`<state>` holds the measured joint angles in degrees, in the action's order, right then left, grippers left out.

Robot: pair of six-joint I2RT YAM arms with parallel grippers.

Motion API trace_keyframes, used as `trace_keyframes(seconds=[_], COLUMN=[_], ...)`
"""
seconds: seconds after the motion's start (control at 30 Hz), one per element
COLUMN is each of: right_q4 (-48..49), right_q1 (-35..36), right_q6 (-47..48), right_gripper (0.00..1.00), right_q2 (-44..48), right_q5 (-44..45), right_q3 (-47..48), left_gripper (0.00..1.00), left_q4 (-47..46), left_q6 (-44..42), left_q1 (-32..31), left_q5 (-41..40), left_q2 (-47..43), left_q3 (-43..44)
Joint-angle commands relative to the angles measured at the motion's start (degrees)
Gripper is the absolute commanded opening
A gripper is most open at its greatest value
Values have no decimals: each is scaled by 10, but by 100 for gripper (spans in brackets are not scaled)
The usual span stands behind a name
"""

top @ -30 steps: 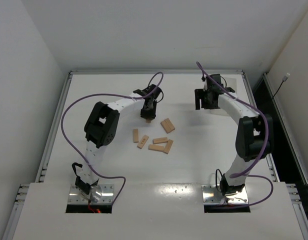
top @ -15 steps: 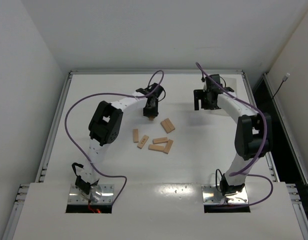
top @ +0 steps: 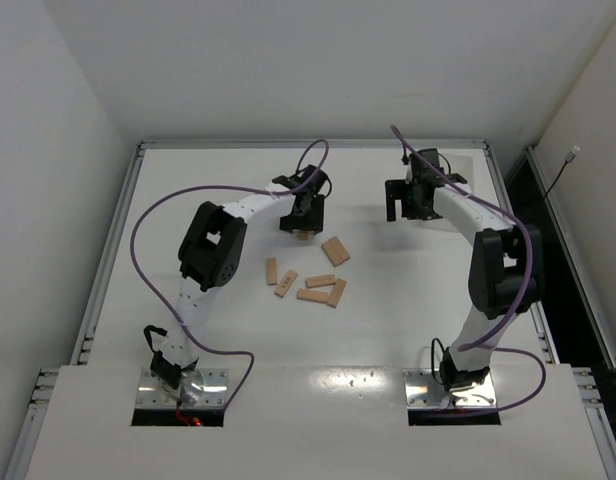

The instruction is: Build the wood block tower

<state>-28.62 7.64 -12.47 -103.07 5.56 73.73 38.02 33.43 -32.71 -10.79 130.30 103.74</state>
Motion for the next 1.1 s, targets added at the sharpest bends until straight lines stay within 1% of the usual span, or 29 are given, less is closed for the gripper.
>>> trace_keyframes(seconds=[0.0, 0.07, 0.17, 0.23, 0.27, 0.3, 0.37, 0.4, 0.43, 0.5, 0.53, 0.63, 0.7, 0.73, 0.87, 0.93, 1.07], right_q4=[10, 16, 28, 46, 51, 58, 65, 65, 65, 70, 70, 77, 77, 72, 72, 72, 67], right_q1=[3, 8, 8, 24, 24, 33, 54, 62, 82, 108, 135, 172, 178, 186, 203, 209, 221], right_q6=[-9, -3, 4, 11, 17, 23, 40, 46, 59, 70, 77, 77, 77, 77, 77, 77, 77], right_gripper=[88, 88, 88, 88, 88, 88, 88, 88, 88, 87, 87, 87, 87, 87, 87, 87, 87], right_q2=[5, 12, 44, 60, 69, 86, 92, 99, 99, 99, 91, 67, 49, 32, 3, -14, -40], right_q5=[3, 3, -7, -7, -7, -13, -13, -13, -13, -13, 6, 21, 26, 26, 26, 26, 21], right_q3=[19, 13, -24, -45, -66, -76, -101, -107, -115, -121, -121, -115, -94, -84, -62, -55, -31], left_gripper=[62, 66, 72, 78, 81, 90, 95, 98, 100, 100, 100, 100, 100, 100, 100, 100, 100], left_q4=[5, 5, 5, -1, -1, -8, -8, -8, -8, -15, -15, -9, -22, -41, -76, -83, -77], left_q6=[-5, -20, -49, -64, -75, -81, -93, -93, -93, -100, -100, -98, -87, -80, -102, -116, -122], left_q1=[7, 12, 12, 12, 12, 12, 19, 19, 27, 43, 48, 74, 104, 126, 153, 162, 191], left_q5=[-7, -13, -19, -34, -41, -52, -63, -68, -68, -87, -92, -124, -124, -117, -126, -126, -66], left_q2=[2, -5, -40, -64, -91, -104, -132, -160, -173, -208, -217, -250, -273, -297, -343, -349, -363], left_q3=[12, 17, 23, 28, 28, 28, 28, 23, 13, 8, 0, -20, -56, -91, -160, -173, -186])
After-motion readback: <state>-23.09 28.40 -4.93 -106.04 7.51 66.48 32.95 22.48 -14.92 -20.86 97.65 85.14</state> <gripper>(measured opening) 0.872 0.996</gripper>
